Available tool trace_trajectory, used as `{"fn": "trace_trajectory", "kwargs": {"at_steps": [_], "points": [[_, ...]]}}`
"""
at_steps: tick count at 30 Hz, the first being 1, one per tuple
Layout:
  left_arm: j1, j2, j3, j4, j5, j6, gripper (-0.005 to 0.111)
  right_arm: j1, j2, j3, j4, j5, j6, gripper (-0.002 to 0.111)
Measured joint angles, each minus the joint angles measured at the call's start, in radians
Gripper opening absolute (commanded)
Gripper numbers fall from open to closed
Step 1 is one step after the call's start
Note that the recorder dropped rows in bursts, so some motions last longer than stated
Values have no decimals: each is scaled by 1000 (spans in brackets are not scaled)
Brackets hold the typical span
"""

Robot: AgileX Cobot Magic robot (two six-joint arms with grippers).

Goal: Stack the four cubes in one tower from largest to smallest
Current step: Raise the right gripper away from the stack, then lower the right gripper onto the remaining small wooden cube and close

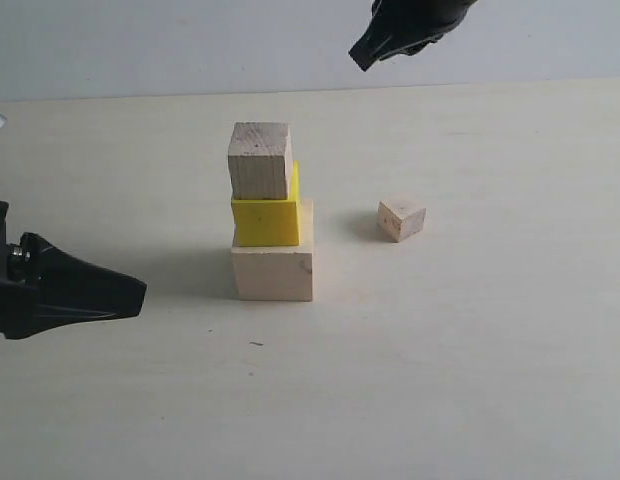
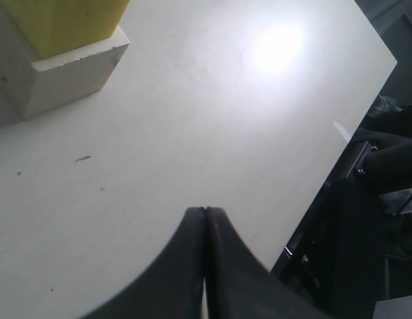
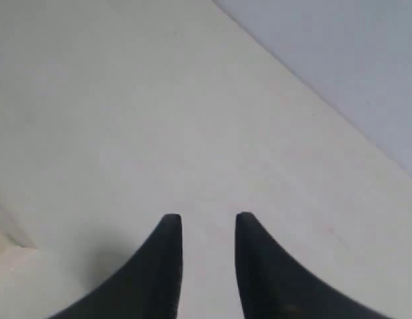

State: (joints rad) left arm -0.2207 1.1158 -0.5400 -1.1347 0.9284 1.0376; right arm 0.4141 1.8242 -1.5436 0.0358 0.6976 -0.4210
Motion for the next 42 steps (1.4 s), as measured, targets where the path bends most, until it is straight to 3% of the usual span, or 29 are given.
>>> {"fn": "trace_trajectory", "kwargs": {"at_steps": [4,9,14,18,25,33,42], "points": [[0,0,0,0,9,0,0,-34,43,0,-12,16,78,21],[0,0,0,0,14,0,0,-90,20,0,-112,82,315,6],[0,0,0,0,9,0,0,-121,-30,0,-209,250,479,5],[0,0,0,0,3,0,0,-121,-37,0,-134,258,431,5],[0,0,0,0,1,0,0,-121,11,0,-60,214,274,16],[0,0,0,0,-3,0,0,-121,118,0,61,202,199,41],[0,0,0,0,-22,0,0,-99,209,0,108,199,171,43]]}}
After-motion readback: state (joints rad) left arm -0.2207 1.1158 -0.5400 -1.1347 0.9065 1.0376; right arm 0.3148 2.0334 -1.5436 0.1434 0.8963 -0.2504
